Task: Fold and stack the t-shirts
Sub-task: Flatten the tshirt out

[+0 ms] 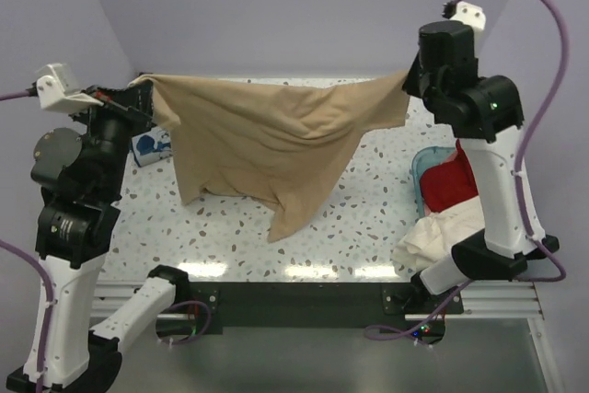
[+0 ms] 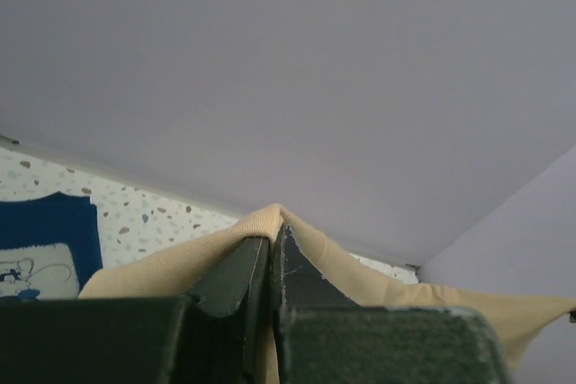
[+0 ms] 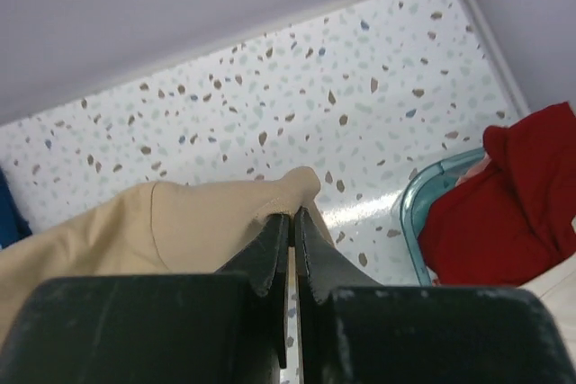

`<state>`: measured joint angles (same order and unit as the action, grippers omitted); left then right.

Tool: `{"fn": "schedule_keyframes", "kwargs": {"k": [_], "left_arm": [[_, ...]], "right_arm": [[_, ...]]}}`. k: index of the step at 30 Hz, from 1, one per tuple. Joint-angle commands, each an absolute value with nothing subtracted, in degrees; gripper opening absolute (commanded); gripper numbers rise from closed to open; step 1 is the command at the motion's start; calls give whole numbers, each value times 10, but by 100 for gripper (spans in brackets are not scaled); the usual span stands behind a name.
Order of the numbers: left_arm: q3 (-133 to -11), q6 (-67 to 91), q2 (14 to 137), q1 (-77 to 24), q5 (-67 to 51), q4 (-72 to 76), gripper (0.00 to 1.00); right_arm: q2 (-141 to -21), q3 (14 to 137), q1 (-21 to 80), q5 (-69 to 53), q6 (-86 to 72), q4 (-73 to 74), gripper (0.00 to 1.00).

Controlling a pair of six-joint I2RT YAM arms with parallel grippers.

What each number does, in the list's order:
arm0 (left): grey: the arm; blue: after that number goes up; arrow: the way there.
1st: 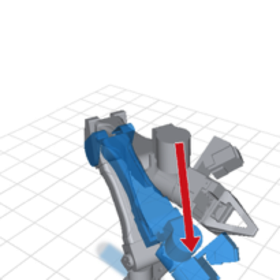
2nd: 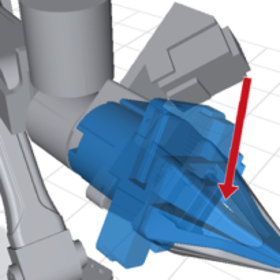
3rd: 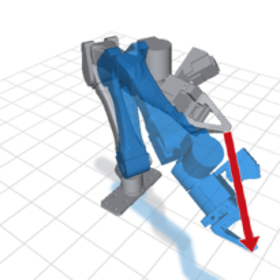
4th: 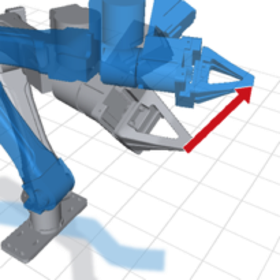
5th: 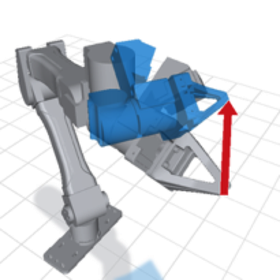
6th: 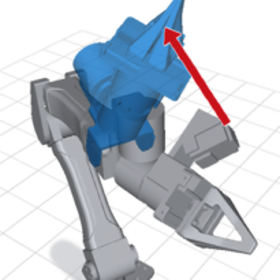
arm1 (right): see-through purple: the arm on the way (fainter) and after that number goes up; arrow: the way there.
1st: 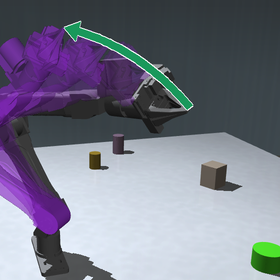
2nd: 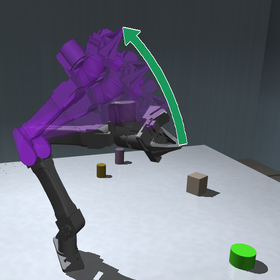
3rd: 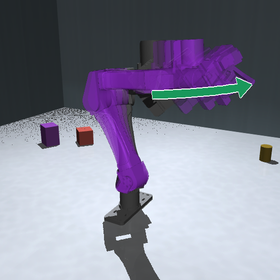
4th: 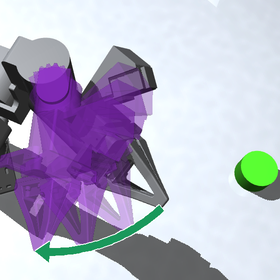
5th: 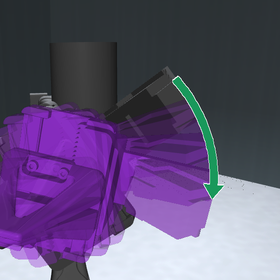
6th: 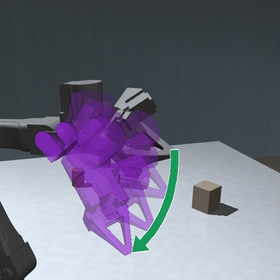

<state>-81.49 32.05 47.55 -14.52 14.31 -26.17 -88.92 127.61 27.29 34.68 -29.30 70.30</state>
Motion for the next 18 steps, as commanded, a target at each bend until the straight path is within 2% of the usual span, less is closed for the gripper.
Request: {"fn": "schedule_keyframes", "kwargs": {"k": [1, 6, 9, 18], "left_arm": [[-859, 311, 456, -140, 170, -202, 0], [-881, 309, 432, -140, 190, -200, 0], [-886, 315, 428, -140, 185, -195, 0], [-865, 374, 493, -140, 74, -191, 0]], "right_arm": [[-864, 1324, 270, 409, -254, 695, 0], [-780, 1290, 271, 431, -197, 553, 0], [-770, 1290, 271, 454, -154, 509, 0], [-888, 1328, 249, 500, -33, 400, 0]]}}
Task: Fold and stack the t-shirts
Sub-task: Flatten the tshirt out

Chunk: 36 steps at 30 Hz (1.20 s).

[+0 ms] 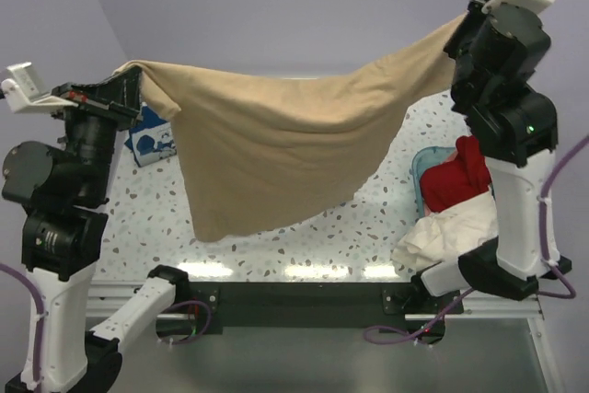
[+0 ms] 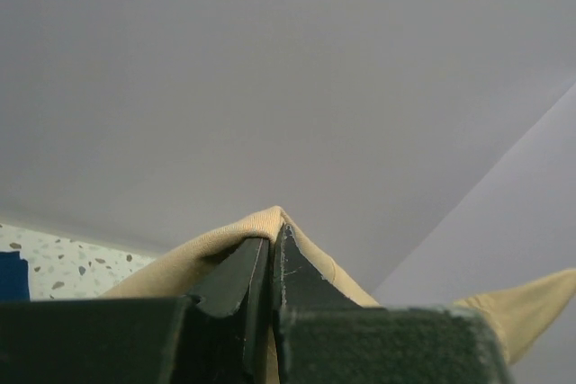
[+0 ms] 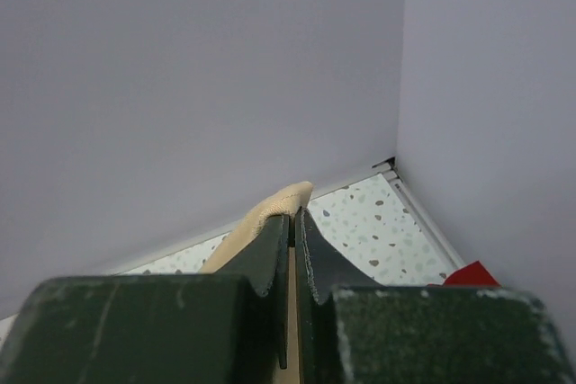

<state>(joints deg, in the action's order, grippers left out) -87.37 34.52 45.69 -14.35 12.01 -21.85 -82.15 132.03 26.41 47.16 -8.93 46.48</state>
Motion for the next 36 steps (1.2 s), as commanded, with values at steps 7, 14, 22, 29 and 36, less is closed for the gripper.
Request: {"fn": "schedule_keyframes", "kwargs": {"k": [7, 14, 22, 29, 36], "left_arm": [[-766, 367, 517, -141, 160, -218, 0], [-551, 397, 510, -140, 156, -255, 20], [-425, 439, 484, -140, 101, -291, 81], [-384, 416, 514, -137, 131, -303, 85], [-362, 406, 574, -137, 95, -209, 87]], "right_arm": [[-1095, 1437, 153, 384, -105, 396, 0], [-1251, 1484, 127, 276, -160, 360, 32], [-1193, 1319, 141, 108, -202, 396, 98], [-972, 947, 245, 43, -246, 370, 96], [-890, 726, 265, -19, -309, 390, 92]]}}
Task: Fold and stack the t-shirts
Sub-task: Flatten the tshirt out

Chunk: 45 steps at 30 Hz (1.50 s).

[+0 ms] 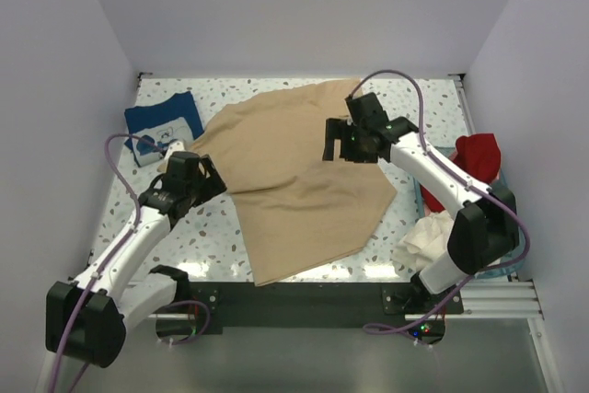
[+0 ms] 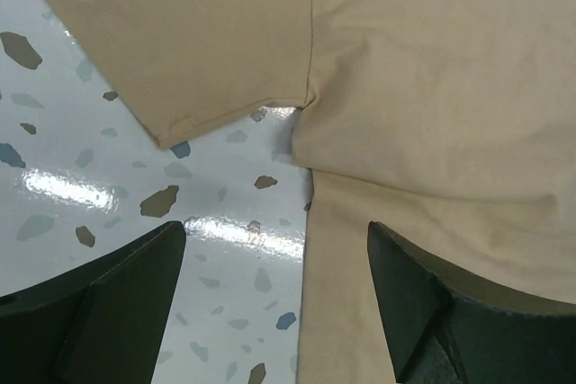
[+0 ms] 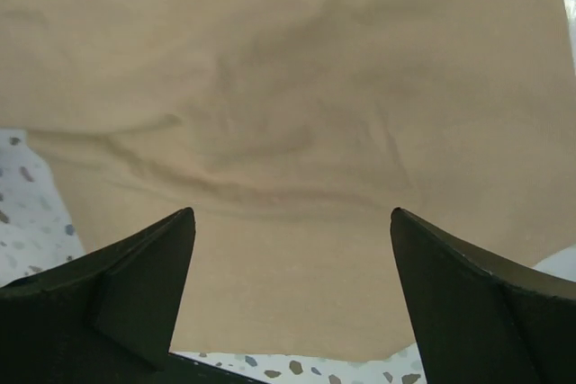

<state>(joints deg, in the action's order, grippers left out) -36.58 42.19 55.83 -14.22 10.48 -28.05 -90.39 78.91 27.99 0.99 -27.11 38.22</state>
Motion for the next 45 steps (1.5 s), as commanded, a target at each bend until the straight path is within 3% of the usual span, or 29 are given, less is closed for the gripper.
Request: {"fn": "schedule_keyframes", "kwargs": {"k": [1, 15, 24, 35, 45], "left_arm": [[-363, 403, 581, -136, 93, -200, 88], [-392, 360, 764, -136, 21, 15, 91], [-358, 357, 804, -136, 25, 25, 91], [-296, 374, 786, -140, -24, 27, 90], [-304, 381, 647, -149, -45, -76, 90]], "right_arm": [[-887, 710, 265, -19, -310, 392, 92], [-954, 615, 265, 9, -337, 422, 94], [-1027, 632, 265, 104, -353, 418, 95], [-1135, 767, 220, 162, -328, 460, 98], [-1246, 960, 161, 170, -276, 517, 98]]}}
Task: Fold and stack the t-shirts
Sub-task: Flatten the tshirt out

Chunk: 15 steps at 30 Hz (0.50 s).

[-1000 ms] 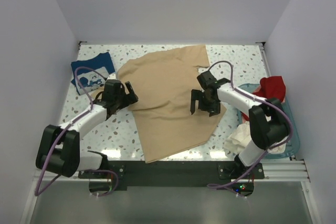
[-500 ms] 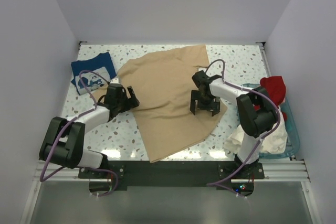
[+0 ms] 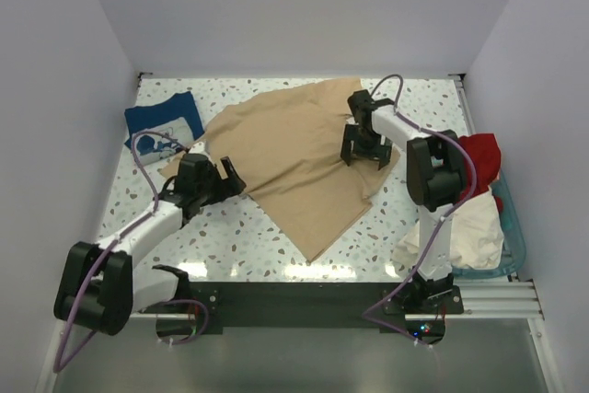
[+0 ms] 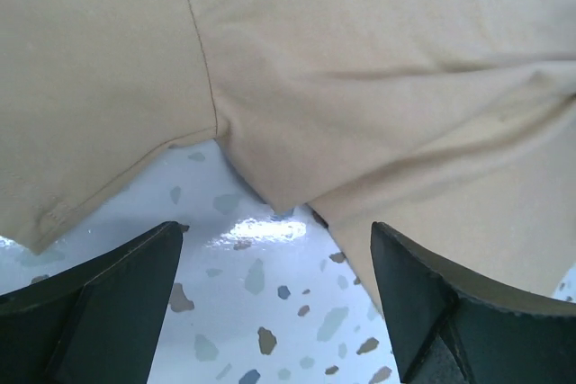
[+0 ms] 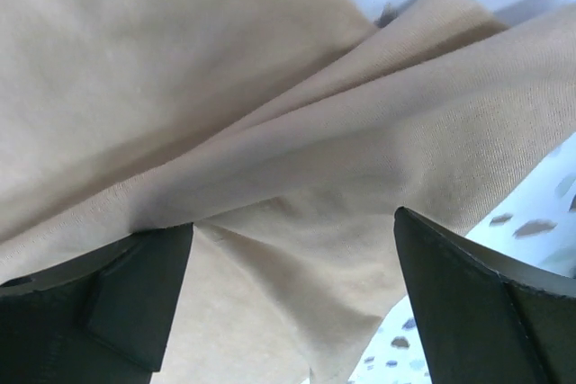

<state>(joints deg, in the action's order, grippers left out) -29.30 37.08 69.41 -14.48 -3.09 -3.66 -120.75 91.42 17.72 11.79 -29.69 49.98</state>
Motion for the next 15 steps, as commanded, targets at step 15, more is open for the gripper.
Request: {"fn": "schedule_keyframes", "kwargs": {"k": [15], "left_arm": [[-366, 292, 613, 40, 134, -186, 91]], "right_arm": [[-1145, 1081, 163, 68, -224, 547, 85]]}}
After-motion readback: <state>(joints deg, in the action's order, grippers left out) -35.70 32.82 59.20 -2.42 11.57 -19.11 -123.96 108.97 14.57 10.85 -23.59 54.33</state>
